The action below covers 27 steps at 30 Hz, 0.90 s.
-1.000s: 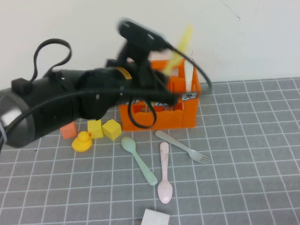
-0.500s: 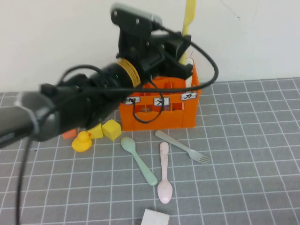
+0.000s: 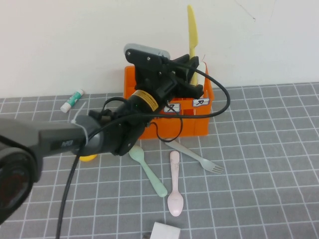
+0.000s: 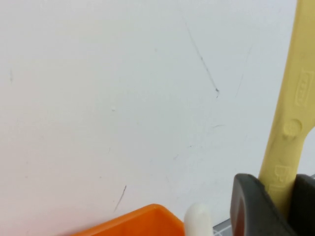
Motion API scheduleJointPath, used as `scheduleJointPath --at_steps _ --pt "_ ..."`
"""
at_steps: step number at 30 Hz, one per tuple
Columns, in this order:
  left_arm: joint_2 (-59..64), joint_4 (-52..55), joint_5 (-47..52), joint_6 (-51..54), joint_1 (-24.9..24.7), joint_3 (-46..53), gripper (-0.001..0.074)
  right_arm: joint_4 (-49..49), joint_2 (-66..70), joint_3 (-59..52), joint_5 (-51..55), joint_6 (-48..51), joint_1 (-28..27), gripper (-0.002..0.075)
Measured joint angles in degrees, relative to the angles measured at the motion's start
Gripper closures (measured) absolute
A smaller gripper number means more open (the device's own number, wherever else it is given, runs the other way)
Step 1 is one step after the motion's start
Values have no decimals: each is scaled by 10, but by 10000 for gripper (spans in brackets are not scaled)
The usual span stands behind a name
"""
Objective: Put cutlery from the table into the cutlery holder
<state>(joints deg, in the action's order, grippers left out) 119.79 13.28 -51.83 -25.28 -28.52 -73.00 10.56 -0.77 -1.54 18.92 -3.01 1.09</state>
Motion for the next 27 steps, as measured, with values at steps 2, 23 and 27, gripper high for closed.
scheduleJointPath --at_steps 2,23,27 --pt "10 0 6 5 0 -12 610 0 0 0 0 0 0 729" --pt "-68 109 106 -5 4 -18 610 0 0 0 0 0 0 729" --pt "-171 221 171 -19 5 27 710 0 0 0 0 0 0 729"
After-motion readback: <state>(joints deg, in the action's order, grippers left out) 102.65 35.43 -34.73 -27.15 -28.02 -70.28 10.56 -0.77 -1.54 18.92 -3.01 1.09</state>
